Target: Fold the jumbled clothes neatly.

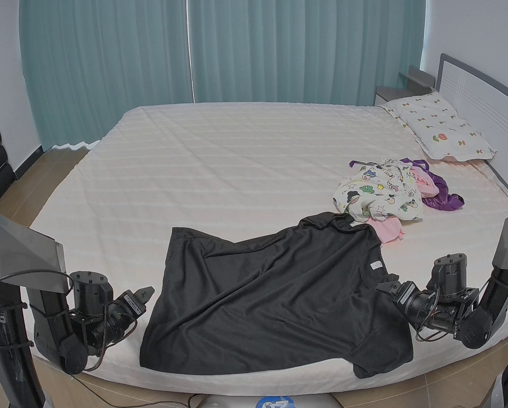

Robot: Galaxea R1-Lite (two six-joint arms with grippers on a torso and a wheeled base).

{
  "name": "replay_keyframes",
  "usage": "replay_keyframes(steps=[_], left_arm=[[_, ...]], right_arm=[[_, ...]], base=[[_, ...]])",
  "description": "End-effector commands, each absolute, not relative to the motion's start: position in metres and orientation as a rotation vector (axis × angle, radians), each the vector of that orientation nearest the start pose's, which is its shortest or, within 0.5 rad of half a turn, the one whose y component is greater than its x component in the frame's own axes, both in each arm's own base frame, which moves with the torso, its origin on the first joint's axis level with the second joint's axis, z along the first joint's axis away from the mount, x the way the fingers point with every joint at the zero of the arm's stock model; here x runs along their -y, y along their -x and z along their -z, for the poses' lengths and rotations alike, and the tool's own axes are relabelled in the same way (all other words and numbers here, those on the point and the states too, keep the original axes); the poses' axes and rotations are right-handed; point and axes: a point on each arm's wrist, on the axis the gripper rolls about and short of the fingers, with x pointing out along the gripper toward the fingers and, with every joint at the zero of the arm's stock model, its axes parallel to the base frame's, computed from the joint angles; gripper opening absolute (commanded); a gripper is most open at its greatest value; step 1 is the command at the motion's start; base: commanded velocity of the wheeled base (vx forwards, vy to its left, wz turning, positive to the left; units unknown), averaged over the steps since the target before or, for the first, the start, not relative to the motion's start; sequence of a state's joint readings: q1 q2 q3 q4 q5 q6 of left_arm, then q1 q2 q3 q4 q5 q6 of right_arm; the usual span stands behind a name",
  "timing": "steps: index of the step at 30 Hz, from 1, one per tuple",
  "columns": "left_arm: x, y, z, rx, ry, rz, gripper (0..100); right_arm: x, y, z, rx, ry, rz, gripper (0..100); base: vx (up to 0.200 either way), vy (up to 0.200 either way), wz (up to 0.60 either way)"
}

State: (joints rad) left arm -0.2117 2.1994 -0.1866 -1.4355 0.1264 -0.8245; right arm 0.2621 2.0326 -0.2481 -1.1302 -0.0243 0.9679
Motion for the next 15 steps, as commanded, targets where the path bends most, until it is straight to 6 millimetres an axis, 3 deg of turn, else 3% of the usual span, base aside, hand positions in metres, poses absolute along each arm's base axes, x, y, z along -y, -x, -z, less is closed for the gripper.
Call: replay_keyframes(steps=[1,12,15], left_arm=[[0.051,-0.251,0.004,-0.569,0.703,-0.157,100],[0.052,-0.254,0.007,-0.566,0.704,-0.158,100],[0.053,-0.263,0.003,-0.526,0.712,-0.149,100]], right_arm=[[-0.065,-0.243,-0.019,-0.703,-0.834,0.101,100],[-0.066,-0.243,-0.019,-0.707,-0.832,0.098,100],[-0.066,-0.241,-0.02,-0.707,-0.83,0.096,100]], base=[[0.0,0.0,0.0],[0.0,0.0,0.0],[0.0,0.0,0.0]])
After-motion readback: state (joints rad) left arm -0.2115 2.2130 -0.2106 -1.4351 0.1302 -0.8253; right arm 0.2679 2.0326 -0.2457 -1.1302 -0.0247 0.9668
